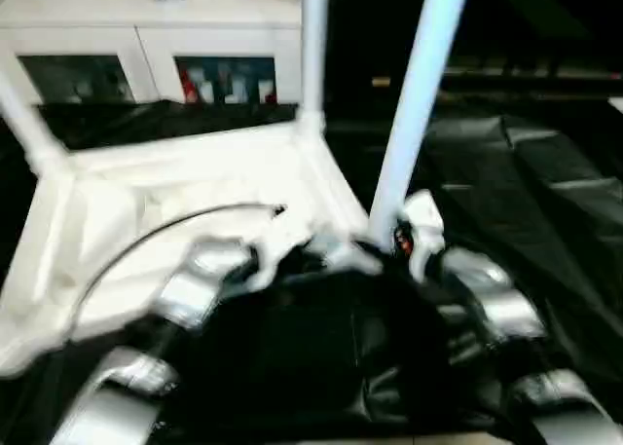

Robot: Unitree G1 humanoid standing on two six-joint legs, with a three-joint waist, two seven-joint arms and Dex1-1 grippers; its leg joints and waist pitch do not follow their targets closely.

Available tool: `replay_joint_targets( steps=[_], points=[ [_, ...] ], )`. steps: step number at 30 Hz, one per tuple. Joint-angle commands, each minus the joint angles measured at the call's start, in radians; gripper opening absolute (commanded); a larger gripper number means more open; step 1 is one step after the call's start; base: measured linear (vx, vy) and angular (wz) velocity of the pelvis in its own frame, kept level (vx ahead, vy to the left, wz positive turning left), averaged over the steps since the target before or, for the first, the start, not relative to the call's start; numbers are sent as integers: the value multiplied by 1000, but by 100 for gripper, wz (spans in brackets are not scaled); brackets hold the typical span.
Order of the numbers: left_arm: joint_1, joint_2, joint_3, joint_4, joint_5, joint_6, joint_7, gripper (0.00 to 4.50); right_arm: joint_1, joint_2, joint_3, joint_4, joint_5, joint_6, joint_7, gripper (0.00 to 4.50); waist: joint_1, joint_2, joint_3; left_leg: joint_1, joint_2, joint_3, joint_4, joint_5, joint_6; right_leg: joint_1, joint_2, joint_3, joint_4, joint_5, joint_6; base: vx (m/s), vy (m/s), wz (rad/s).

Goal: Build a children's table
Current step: Rotate leg to tighten

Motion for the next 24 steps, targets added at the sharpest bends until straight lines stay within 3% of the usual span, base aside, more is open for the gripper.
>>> replay_joint_targets(
  steps=[1,4,6,9,10,15,20,24],
  points=[
    [-31,-55,33,36,7,41,153,0,-21,38,-60,122,14,57,-203,269,-3,-4,-56,14,33,-11,-78,-280,-11,39,-65,52,-98,-381,-163,0,0,0],
    [-42,-115,9,38,23,39,195,0,-74,69,-80,202,14,41,-325,269,-1,-3,-58,15,30,-10,-76,-273,-13,37,-63,51,-98,-365,-163,0,0,0],
    [-39,-135,-13,32,32,18,179,0,-101,73,-76,240,-3,15,-334,269,3,-7,-63,5,30,-9,-74,-235,10,45,-63,50,-88,-277,-167,0,0,0],
    [-34,-135,-19,36,39,12,175,0,-120,76,-89,265,-11,-3,-335,269,3,-6,-63,1,28,-8,-72,-218,24,48,-63,50,-86,-252,-173,0,0,0],
    [-33,-132,-16,39,39,15,176,0,-126,77,-93,270,-10,-15,-322,324,2,-8,-62,1,29,-8,-73,-219,29,48,-62,49,-86,-257,-176,0,0,0],
    [-33,-112,-8,51,45,6,181,0,-145,75,-82,288,-14,-78,-290,359,1,-7,-62,1,30,-8,-74,-233,28,47,-62,49,-87,-272,-175,0,0,0],
    [-30,-71,-4,54,43,-21,145,0,-133,42,-54,233,-25,-148,-177,394,4,-9,-63,-1,30,-6,-72,-219,45,49,-64,49,-86,-255,-181,0,0,0],
    [-18,-13,-6,47,38,-73,76,0,-54,-37,3,96,-25,-175,63,428,7,-11,-65,-7,31,-7,-68,-184,75,54,-60,49,-80,-200,-180,0,0,0]
  ],
)
